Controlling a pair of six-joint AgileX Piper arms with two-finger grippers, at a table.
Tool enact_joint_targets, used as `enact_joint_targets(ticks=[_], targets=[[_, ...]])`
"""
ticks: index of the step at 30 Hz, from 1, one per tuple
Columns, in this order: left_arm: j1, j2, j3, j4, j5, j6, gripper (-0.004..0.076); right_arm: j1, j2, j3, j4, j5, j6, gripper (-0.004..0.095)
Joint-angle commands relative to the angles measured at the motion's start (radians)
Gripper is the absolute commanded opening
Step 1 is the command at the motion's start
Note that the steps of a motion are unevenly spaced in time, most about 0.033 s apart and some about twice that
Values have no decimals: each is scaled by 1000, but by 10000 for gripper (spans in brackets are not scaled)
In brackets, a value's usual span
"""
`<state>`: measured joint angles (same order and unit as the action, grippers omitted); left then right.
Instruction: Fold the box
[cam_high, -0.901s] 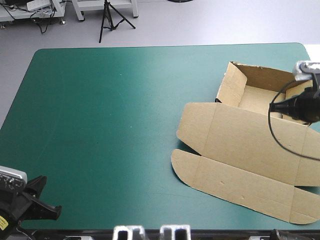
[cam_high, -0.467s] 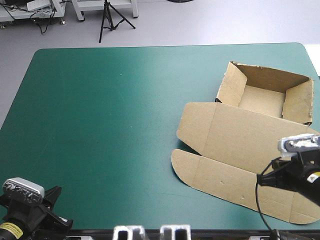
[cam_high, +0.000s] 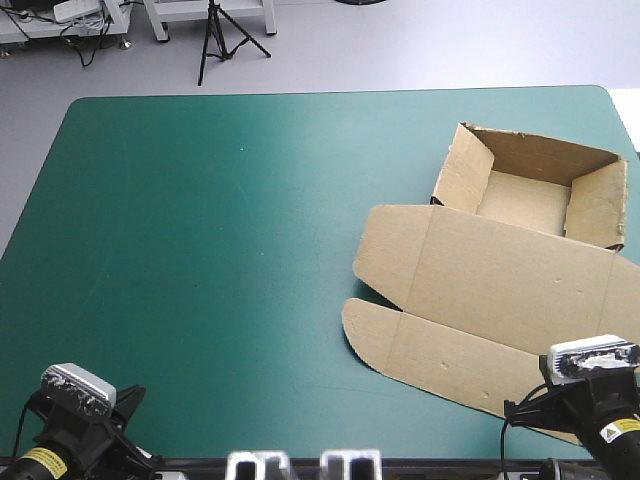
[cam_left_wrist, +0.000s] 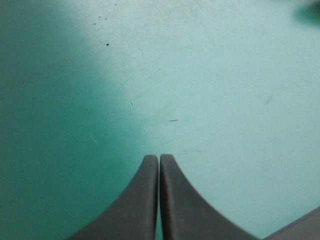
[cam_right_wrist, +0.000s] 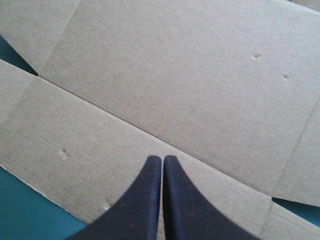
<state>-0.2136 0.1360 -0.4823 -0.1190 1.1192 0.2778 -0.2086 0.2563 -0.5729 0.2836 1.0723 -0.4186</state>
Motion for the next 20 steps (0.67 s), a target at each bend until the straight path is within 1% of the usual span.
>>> enact_joint_targets(ticks=[1,15,20], targets=[[-9,14,-24,-24,-58,4,-8,1,-15,29,2,-82,12,0],[-9,14,-24,-6,-56,0,-8,1,-26,51,-7,-73,27,0],[-9,14,-24,-2,-56,0,-8,1,-26,51,17,-71,27,0]])
